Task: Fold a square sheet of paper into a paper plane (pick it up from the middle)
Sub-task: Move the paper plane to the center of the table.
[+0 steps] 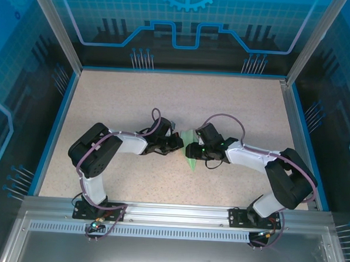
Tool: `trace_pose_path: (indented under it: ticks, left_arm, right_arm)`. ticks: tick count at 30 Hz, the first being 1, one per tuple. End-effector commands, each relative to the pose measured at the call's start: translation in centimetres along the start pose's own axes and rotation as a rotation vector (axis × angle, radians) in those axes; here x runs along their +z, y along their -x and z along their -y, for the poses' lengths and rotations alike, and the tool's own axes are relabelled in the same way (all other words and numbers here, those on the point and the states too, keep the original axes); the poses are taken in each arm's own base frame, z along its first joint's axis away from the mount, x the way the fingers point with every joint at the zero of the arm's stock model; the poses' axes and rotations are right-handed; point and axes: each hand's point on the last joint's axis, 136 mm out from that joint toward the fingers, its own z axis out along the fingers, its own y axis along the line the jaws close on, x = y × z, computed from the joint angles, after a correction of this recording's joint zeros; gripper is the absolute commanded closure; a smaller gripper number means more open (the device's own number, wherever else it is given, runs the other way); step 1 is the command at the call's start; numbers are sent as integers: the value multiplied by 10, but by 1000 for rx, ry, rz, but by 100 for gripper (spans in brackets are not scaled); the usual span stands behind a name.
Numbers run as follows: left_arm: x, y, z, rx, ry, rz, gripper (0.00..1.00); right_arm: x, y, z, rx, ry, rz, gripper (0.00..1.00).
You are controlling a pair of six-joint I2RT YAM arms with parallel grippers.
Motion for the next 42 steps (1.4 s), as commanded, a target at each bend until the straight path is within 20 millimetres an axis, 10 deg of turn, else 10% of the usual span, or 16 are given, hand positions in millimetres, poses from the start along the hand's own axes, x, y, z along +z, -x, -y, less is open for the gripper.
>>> trace_pose_path:
  ticks: [1, 42]
  left_arm:
    - [3, -3, -6, -3, 7, -22, 100]
    - [5, -4, -7, -8, 12, -33, 100]
  right_arm:
    - [-13, 5, -13, -18, 23, 40, 52]
    - [16, -10, -7, 16, 5, -62, 54]
